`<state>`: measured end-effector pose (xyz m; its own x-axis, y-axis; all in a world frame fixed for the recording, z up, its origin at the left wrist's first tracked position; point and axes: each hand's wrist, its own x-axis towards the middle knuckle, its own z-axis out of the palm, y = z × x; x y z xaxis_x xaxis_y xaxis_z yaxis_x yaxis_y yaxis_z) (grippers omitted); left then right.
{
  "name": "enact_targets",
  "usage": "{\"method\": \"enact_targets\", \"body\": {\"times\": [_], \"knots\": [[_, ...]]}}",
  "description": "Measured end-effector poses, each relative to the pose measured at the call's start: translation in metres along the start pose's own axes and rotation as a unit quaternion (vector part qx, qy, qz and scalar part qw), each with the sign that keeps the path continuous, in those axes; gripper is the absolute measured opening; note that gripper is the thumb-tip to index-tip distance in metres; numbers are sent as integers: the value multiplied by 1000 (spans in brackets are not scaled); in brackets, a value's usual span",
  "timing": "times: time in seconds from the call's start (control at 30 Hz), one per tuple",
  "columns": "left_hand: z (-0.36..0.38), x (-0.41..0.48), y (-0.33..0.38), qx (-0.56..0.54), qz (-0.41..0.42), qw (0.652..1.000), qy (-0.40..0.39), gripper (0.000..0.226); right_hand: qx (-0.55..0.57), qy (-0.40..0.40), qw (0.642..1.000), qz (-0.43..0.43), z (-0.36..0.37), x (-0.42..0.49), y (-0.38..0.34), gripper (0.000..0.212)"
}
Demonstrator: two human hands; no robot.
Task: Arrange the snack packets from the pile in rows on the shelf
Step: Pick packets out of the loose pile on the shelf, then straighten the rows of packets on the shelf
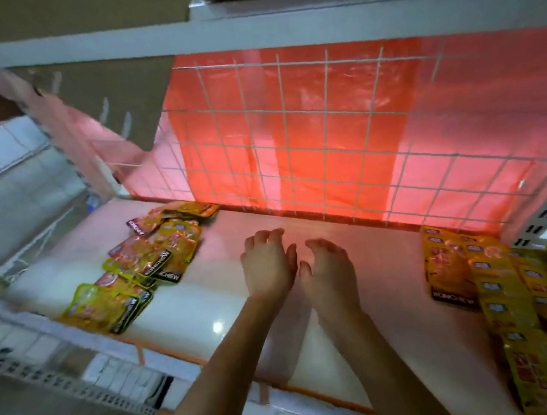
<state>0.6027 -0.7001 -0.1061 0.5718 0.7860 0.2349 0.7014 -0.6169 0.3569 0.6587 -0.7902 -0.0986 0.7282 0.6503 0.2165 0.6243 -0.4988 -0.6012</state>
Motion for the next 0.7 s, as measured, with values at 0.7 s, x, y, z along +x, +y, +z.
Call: {"method": "enact_targets", "body": {"times": [0.7], "knots": [[-60,40,-195,91,-255,959,79,46,-89,-171,977,-97,149,33,-169,35]]}}
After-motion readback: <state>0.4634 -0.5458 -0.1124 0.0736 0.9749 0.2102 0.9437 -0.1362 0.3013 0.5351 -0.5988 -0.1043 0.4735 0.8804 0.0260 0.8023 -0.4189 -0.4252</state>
